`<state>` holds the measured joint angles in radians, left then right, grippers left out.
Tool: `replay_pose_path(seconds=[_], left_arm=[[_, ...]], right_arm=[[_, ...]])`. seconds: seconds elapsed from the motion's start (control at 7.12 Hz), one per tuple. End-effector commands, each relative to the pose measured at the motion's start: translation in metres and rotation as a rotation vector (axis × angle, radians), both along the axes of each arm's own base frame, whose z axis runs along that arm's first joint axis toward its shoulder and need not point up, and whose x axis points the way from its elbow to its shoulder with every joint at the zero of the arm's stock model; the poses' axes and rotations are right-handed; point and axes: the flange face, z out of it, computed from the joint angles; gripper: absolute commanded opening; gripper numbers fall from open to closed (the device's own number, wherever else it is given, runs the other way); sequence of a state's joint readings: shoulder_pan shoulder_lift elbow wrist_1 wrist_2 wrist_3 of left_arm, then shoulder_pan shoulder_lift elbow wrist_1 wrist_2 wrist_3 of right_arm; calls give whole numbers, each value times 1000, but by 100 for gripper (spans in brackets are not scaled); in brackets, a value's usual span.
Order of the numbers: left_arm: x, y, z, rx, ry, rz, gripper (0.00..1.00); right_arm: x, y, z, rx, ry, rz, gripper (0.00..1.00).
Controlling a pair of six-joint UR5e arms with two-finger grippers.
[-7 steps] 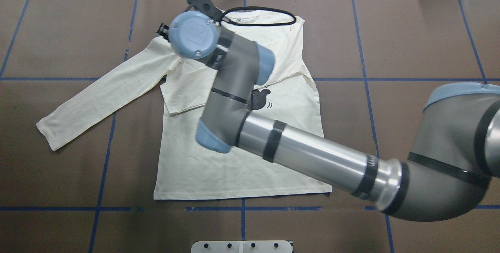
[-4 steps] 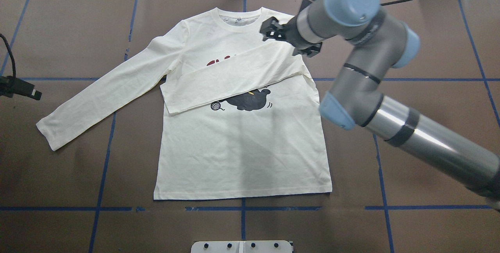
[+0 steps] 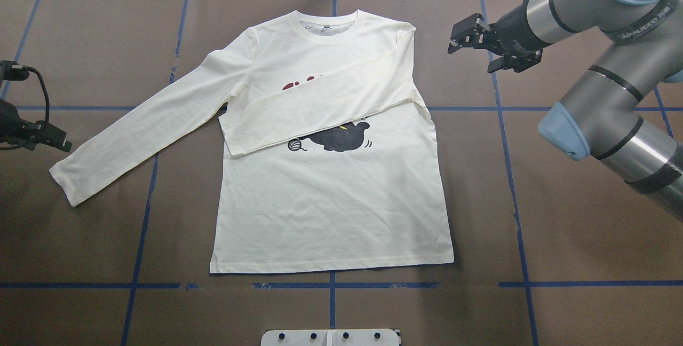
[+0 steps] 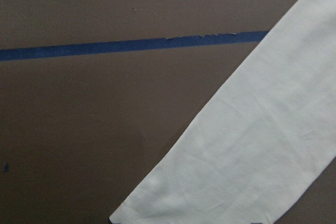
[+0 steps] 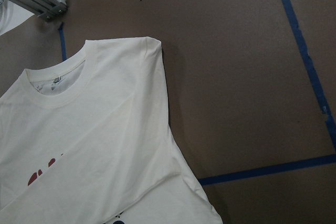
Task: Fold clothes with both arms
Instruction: 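Release the sleeve with the right gripper while the left gripper grasps the other cuff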
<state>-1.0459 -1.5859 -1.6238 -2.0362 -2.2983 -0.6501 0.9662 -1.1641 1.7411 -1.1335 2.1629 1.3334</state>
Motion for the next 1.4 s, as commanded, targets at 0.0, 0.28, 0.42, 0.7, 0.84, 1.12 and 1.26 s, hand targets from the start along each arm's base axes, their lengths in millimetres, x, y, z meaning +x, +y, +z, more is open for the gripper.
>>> replay_pose_path(seconds=[0.0, 0.28, 0.42, 0.7, 0.84, 1.12, 1.26], left_arm=[[6, 1, 22, -27, -21, 13, 78], [28, 10, 31, -23, -52, 48, 73], [33, 13, 38, -29, -62, 58, 71], [33, 15, 43, -37, -68, 62, 67], [33, 15, 47, -41, -72, 63, 66], [32, 17, 52, -47, -75, 65, 21], [32, 17, 54, -52, -78, 65, 0]], right_arm=[[7, 6, -6, 7, -13, 3, 99], [8, 8, -11, 15, -18, 2, 99], [9, 10, -15, 11, -27, 8, 99], [11, 13, -19, 5, -35, 13, 99], [12, 15, -23, -6, -45, 22, 99], [14, 18, -28, -5, -53, 27, 99], [15, 19, -29, -5, -56, 28, 99]])
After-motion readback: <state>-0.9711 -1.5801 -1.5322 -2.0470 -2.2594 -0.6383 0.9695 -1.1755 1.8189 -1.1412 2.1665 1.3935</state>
